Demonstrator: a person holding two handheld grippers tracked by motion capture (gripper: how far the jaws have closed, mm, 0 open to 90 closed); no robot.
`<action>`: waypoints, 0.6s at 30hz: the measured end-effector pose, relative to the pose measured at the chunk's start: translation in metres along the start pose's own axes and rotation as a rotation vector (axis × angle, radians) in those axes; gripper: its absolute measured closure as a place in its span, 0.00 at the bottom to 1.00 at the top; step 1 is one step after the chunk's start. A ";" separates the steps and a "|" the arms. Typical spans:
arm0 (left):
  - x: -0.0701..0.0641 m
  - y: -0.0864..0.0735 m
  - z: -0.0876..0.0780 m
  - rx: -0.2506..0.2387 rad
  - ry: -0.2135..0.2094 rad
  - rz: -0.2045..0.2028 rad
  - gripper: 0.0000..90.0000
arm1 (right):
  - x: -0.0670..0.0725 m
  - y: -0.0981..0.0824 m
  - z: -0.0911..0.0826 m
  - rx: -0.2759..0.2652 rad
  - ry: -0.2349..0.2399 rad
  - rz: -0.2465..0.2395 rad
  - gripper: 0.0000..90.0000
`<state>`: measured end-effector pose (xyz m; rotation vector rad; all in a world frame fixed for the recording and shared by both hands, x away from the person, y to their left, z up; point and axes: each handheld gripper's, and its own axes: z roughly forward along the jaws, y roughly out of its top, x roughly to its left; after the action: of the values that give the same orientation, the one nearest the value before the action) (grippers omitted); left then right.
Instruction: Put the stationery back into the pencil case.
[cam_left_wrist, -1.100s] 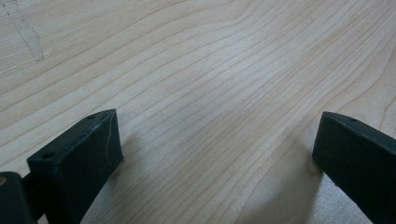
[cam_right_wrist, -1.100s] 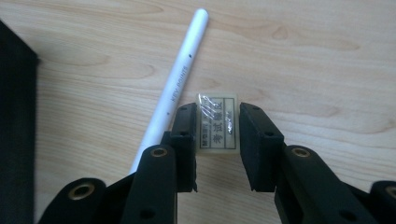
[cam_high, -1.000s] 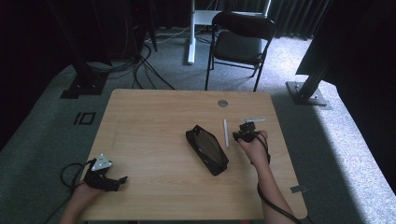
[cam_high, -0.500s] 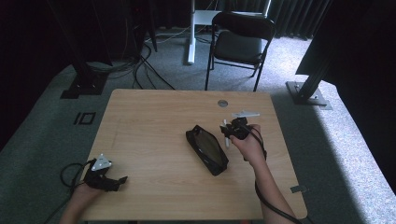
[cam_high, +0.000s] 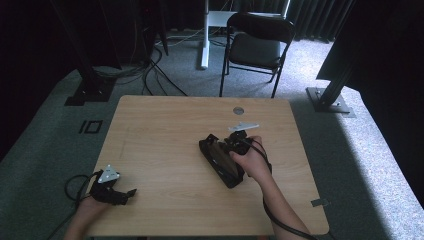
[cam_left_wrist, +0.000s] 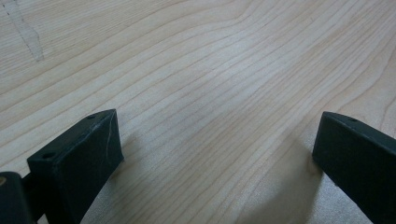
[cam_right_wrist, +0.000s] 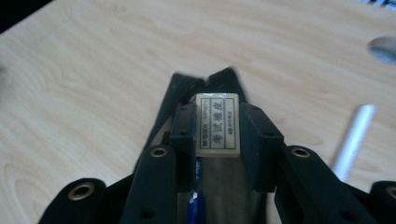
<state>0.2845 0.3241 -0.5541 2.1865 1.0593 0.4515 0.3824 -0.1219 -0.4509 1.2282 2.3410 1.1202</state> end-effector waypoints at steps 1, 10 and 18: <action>0.000 0.000 0.000 0.000 0.000 0.000 0.02 | 0.002 -0.001 0.003 0.006 0.004 0.000 0.76; 0.000 0.000 0.000 0.000 0.000 0.001 0.02 | 0.014 -0.008 0.031 0.100 -0.005 -0.020 0.76; 0.000 0.000 0.000 0.000 0.000 0.000 0.02 | 0.014 -0.010 0.046 0.153 -0.023 -0.020 0.76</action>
<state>0.2845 0.3241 -0.5541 2.1870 1.0594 0.4519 0.3931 -0.0910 -0.4872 1.2573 2.4546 0.9304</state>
